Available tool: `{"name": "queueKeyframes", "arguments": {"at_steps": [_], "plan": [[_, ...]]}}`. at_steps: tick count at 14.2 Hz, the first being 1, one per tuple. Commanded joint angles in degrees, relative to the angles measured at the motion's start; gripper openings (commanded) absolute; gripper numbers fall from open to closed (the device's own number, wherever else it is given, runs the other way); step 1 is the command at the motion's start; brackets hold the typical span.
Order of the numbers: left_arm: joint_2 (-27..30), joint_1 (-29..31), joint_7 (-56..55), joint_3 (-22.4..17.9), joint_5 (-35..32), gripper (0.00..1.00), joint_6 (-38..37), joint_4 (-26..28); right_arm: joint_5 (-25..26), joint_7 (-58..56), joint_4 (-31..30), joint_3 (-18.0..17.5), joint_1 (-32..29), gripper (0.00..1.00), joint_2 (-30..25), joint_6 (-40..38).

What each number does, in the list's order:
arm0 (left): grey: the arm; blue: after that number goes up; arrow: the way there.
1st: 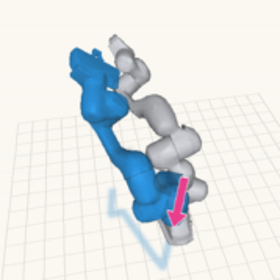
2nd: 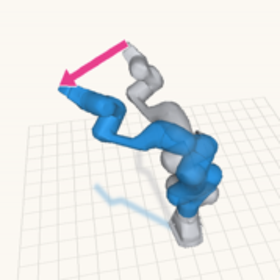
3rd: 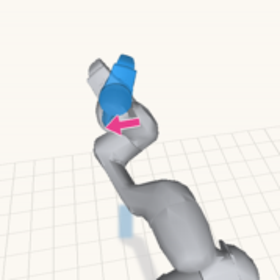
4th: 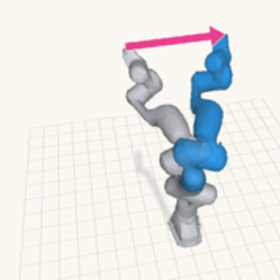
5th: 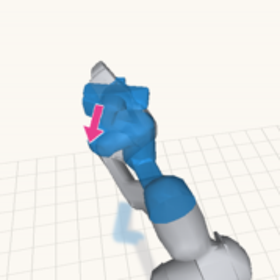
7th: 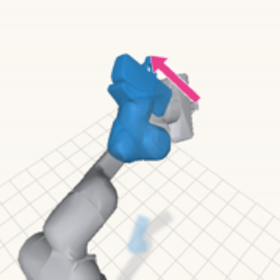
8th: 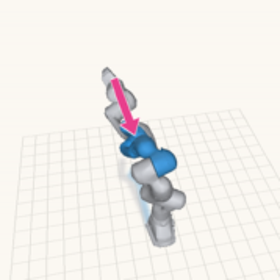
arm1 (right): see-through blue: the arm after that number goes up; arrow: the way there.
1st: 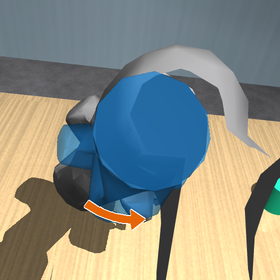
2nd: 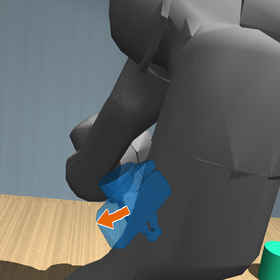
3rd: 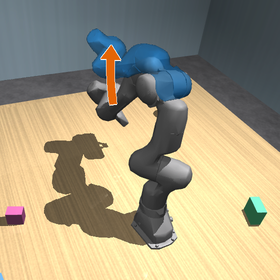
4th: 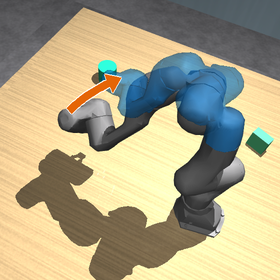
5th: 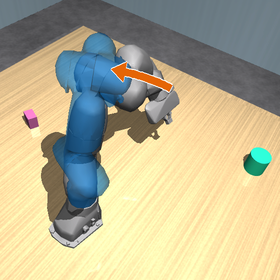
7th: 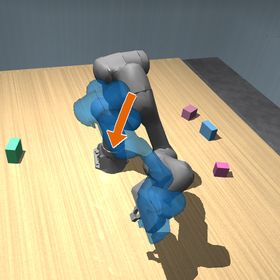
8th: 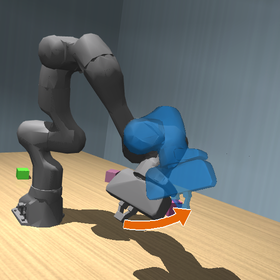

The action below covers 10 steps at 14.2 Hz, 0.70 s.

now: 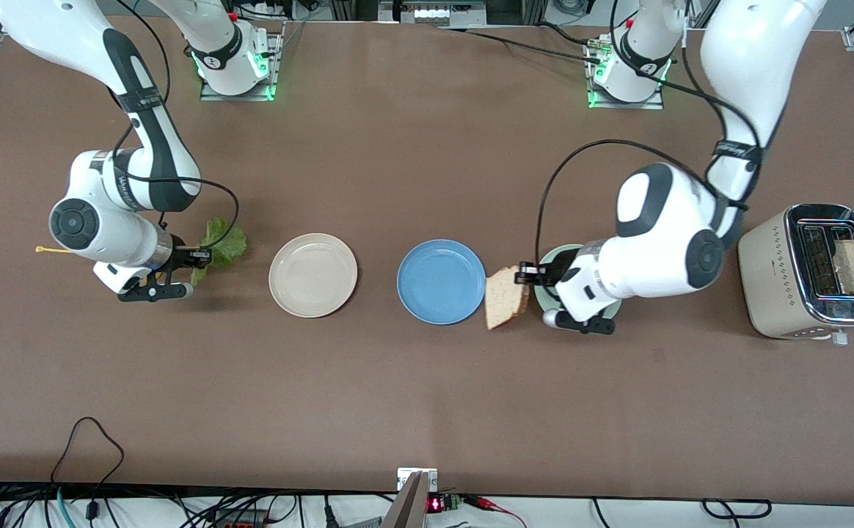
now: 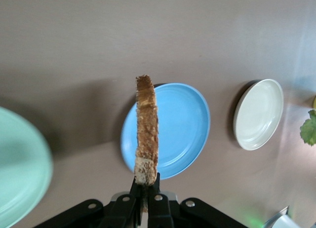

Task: Make sandwich in blue plate with both arms
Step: 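Lower the toast slice onto the blue plate with the left gripper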

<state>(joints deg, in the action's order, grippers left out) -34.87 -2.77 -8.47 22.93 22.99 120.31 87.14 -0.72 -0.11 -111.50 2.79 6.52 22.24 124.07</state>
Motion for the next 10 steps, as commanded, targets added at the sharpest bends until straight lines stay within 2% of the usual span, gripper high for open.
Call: {"name": "queueKeyframes", "arguments": {"at_steps": [1,5,10], "plan": [[0.2,-3.5,-1.5,-0.3,4.2,0.01,7.6,4.1,-0.3,3.6,4.0,-0.1,1.4,0.00,1.3,-4.4],[-2.3,-8.2,-5.1,-0.2,5.1,0.01,11.6,4.4,-1.7,5.3,5.7,-0.1,2.4,0.00,1.8,-6.4],[-4.2,-10.8,-4.5,-0.2,11.4,0.01,14.4,3.7,-1.7,5.4,5.7,-0.1,2.7,0.01,2.1,-6.5]]}}
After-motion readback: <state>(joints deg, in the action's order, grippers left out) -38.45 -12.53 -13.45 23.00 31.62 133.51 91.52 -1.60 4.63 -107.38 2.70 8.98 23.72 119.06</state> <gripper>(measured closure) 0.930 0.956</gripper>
